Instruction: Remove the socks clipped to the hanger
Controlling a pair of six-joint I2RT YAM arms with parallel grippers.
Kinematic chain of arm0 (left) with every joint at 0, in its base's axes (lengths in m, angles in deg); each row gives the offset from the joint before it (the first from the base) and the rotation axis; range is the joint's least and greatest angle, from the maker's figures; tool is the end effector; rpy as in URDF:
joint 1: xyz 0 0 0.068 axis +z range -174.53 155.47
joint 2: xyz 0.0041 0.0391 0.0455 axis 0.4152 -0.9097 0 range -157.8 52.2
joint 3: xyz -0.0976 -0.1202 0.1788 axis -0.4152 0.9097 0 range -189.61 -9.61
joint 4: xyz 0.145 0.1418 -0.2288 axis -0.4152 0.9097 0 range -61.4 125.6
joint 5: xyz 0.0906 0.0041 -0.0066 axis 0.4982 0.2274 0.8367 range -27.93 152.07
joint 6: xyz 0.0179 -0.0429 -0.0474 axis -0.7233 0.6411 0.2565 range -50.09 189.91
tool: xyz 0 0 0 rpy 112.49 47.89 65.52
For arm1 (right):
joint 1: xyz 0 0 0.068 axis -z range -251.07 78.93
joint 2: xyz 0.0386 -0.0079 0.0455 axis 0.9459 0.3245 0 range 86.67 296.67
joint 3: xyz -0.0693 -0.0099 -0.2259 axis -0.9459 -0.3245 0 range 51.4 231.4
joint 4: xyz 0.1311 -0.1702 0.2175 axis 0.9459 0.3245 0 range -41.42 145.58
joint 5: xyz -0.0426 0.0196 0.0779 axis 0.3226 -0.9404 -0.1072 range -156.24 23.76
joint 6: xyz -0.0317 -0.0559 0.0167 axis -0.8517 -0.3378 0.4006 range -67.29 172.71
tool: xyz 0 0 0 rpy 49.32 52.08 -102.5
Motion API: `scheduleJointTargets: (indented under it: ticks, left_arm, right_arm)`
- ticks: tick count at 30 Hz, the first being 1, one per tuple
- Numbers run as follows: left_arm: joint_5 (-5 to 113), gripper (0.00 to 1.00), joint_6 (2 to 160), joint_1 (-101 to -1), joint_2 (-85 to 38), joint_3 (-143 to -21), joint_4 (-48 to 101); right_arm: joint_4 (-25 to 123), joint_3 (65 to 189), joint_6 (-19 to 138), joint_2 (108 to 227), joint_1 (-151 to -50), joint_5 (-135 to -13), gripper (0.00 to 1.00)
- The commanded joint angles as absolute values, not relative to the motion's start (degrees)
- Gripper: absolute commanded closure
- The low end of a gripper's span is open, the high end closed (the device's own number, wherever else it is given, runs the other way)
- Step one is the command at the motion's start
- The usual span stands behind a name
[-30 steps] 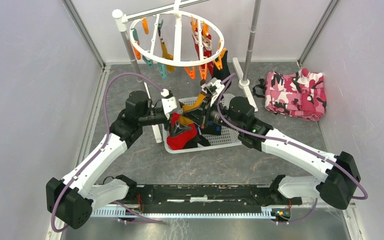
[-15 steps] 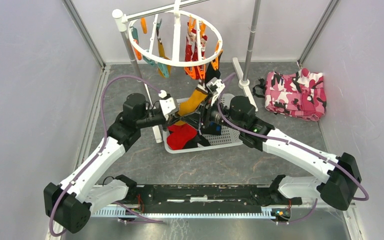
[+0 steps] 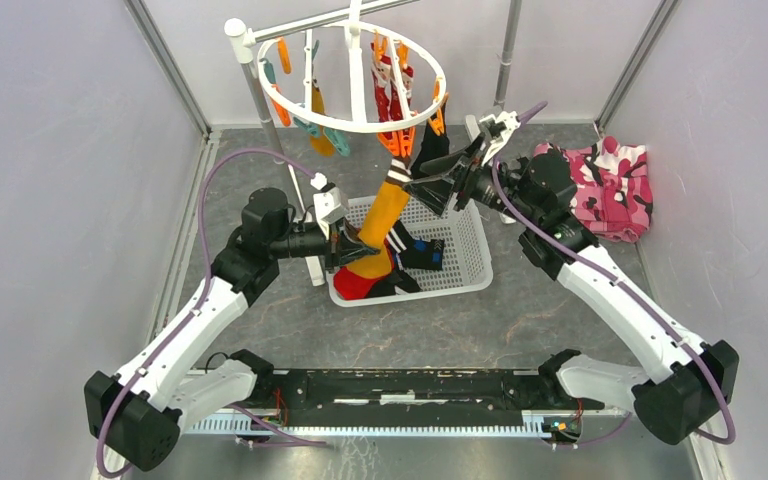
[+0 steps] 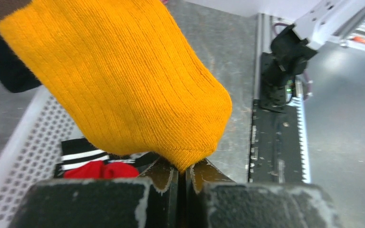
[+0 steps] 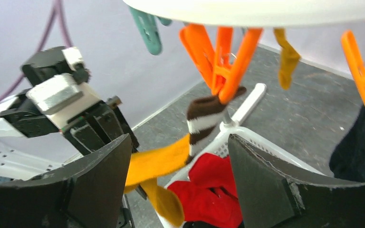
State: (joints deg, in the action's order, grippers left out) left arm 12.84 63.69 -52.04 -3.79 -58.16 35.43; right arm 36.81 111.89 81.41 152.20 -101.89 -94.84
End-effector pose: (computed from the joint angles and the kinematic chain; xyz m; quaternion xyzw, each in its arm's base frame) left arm 0.2437 -0.1719 0.2962 0.4529 0.6127 -0.4263 0.4877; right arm 0.2803 0.1966 0.3677 -0.1965 0.6403 0.5020 0.5472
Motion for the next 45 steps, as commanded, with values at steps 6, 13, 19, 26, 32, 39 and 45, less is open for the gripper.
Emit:
scheduleJointTargets:
  ticks: [6, 13, 19, 26, 32, 39, 45]
  left_arm:
    - [2.37, 0.98, 72.78, -52.22, -4.32, -59.34, 32.99]
    - [3.86, 0.98, 67.00, -52.13, -3.38, -59.72, 36.09]
    - [8.13, 0.69, 62.80, -52.19, -3.30, -60.33, 38.02]
    - [14.39, 0.66, 62.38, -52.17, -2.73, -60.69, 36.10]
    - [19.04, 0.04, 65.20, -52.15, -2.56, -60.48, 33.93]
    - [24.20, 0.00, 67.05, -52.17, -5.98, -62.43, 27.94]
    - [24.10, 0.00, 67.28, -52.00, -6.13, -62.71, 26.60]
  right_arm:
    - [27.50, 114.62, 87.70, 156.43, -101.02, -105.76, 0.21]
    - [33.15, 112.89, 83.01, 153.94, -101.10, -100.27, 0.36]
    - [34.52, 114.09, 82.78, 154.99, -103.11, -97.31, 0.69]
    - [40.57, 117.84, 79.00, 157.65, -109.18, -89.13, 0.92]
    - [39.50, 118.14, 80.04, 157.48, -109.82, -85.79, 1.00]
    - [40.33, 119.75, 79.00, 157.68, -109.83, -85.41, 0.99]
    - [50.28, 114.58, 71.14, 152.17, -109.30, -72.51, 0.31]
